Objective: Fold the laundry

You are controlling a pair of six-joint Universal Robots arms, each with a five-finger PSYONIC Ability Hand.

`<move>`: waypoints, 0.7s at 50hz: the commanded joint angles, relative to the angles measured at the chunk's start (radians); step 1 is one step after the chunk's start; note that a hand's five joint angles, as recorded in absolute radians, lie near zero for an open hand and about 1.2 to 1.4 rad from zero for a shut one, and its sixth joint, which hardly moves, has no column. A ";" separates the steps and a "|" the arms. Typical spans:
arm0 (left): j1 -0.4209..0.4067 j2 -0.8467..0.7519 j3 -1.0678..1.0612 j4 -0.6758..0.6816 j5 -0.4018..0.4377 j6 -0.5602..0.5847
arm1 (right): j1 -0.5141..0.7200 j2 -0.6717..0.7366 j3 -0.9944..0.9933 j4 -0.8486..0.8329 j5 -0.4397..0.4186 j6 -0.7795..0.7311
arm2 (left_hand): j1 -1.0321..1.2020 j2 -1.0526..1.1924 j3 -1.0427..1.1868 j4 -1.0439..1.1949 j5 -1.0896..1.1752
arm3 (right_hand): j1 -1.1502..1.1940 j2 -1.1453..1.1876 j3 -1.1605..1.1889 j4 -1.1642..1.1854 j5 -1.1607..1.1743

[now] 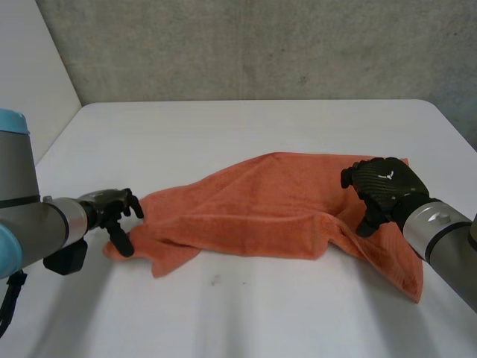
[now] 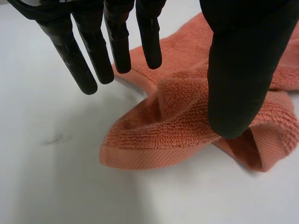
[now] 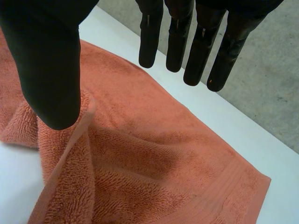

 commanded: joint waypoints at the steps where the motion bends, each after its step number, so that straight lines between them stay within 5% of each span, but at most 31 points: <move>1: -0.004 -0.005 -0.005 -0.013 0.005 0.007 | -0.016 0.001 -0.007 0.000 0.005 -0.027 | 0.128 0.131 0.129 0.125 0.126 | 0.065 0.006 0.011 0.015 0.016; 9: -0.016 -0.028 -0.005 -0.035 0.006 0.008 | -0.044 0.001 -0.012 0.000 0.005 -0.049 | 0.193 0.196 0.194 0.190 0.190 | 0.050 -0.009 -0.004 0.001 0.002; 16: -0.024 -0.010 -0.005 -0.038 0.009 0.005 | -0.051 0.003 -0.012 0.000 0.005 -0.050 | 0.905 0.908 0.906 0.902 0.902 | 0.047 -0.012 -0.007 -0.002 -0.001; 28: -0.050 0.108 0.018 -0.007 0.009 0.011 | -0.111 -0.002 -0.038 0.009 0.002 -0.050 | 0.930 0.932 0.931 0.927 0.927 | 0.030 -0.029 -0.024 -0.020 -0.019; 35: -0.070 0.232 0.013 0.069 0.008 0.016 | -0.151 -0.001 -0.092 0.155 -0.031 -0.036 | 0.930 0.932 0.931 0.927 0.927 | 0.009 -0.050 -0.045 -0.040 -0.039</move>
